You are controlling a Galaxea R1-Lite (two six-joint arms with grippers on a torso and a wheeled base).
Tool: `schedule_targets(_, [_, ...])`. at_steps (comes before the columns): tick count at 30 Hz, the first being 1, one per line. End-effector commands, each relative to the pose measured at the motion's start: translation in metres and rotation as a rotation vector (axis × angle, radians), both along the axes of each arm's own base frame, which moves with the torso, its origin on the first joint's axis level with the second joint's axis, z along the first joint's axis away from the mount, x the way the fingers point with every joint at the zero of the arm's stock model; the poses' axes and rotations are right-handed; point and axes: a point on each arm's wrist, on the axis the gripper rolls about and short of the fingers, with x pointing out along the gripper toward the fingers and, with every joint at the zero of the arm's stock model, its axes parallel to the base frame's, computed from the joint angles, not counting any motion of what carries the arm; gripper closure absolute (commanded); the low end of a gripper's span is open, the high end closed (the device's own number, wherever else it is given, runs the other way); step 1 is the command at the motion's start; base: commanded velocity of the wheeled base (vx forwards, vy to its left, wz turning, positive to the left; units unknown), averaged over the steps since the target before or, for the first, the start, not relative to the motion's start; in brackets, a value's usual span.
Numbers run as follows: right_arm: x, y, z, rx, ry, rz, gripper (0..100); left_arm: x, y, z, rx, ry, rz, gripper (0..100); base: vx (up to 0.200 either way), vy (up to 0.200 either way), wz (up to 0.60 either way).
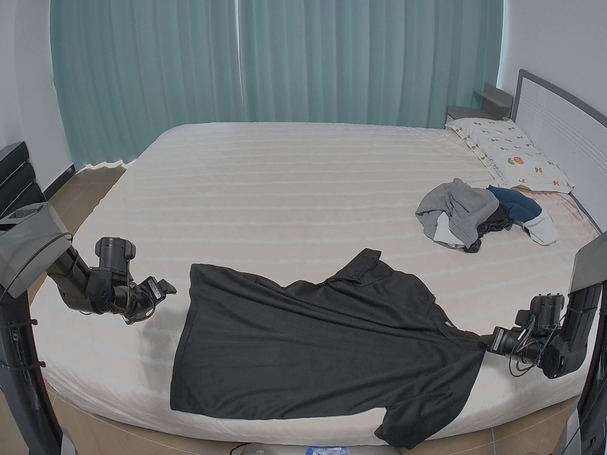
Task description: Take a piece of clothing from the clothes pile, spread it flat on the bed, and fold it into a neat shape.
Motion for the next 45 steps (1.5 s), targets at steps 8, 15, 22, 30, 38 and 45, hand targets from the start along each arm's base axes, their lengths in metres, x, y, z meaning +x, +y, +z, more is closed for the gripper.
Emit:
schedule_targets(8, [0.063,0.011,0.045,0.007,-0.213,0.04,0,-0.004,-0.005,-0.001,-0.057,0.006,-0.043,0,0.0,0.0,0.0])
schedule_targets(15, [0.128,0.054,0.046,0.153,-0.13,0.071,0,-0.005,-0.011,-0.003,-0.119,0.014,-0.041,0,0.0,0.0,0.0])
schedule_targets(22, [0.165,0.075,0.024,0.187,-0.055,0.127,0,-0.013,-0.012,-0.009,-0.196,0.052,-0.054,0,0.0,0.0,0.0])
schedule_targets(30, [0.185,0.1,-0.006,0.192,-0.048,0.182,0,-0.019,-0.014,-0.013,-0.198,0.061,-0.061,0,0.0,0.0,0.0])
schedule_targets(38, [0.197,0.105,-0.005,0.192,-0.085,0.189,0,-0.021,-0.015,-0.015,-0.195,0.058,-0.064,0,0.0,0.0,0.0])
schedule_targets(45, [0.2,0.1,0.0,0.193,-0.104,0.18,100,-0.021,-0.015,-0.014,-0.195,0.056,-0.064,0,0.0,0.0,0.0])
